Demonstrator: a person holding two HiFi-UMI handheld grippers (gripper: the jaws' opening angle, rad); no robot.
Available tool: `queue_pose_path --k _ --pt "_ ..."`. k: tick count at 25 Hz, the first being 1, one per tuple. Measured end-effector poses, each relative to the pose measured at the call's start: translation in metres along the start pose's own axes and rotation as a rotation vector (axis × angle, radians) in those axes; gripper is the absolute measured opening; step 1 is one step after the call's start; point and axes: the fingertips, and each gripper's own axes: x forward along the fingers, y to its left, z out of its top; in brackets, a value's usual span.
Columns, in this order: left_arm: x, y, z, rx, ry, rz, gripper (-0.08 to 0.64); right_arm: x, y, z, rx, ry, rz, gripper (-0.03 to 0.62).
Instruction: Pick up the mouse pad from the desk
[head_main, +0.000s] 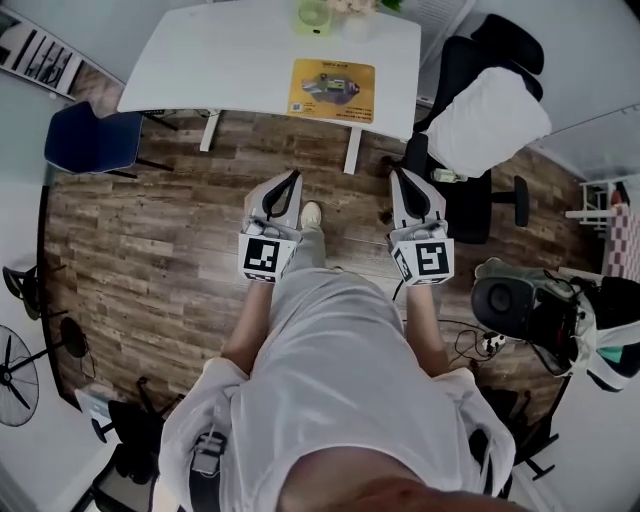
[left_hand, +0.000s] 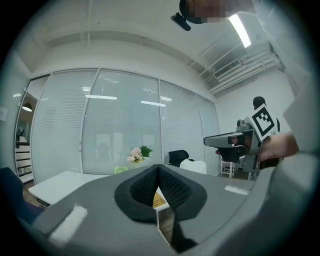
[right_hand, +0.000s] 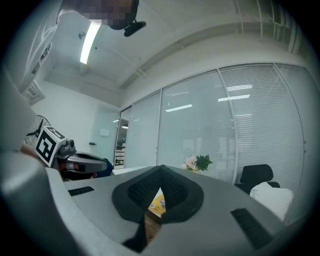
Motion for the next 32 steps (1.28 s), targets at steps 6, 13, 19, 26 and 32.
queue_pose_path --k 6,13,19,26,32 --pt "0.067 0.048 -0.002 -0.003 0.002 -0.043 -0.012 0.075 -0.03 0.005 -0.017 0.024 -0.007 -0.002" --pt "0.13 0.094 0.005 -0.011 -0.038 -0.082 -0.012 0.133 -0.059 0.008 -0.042 0.049 -0.051 -0.002" --pt "0.172 0.122 0.015 -0.005 -0.06 -0.066 -0.012 0.163 -0.078 0.001 -0.033 0.064 -0.049 -0.002" --pt "0.22 0.135 0.004 0.006 -0.028 -0.011 -0.012 0.202 -0.121 -0.003 -0.02 0.045 -0.011 -0.002" --pt "0.269 0.146 -0.031 -0.004 0.07 0.066 -0.012 0.231 -0.166 -0.019 0.016 0.052 0.058 -0.002"
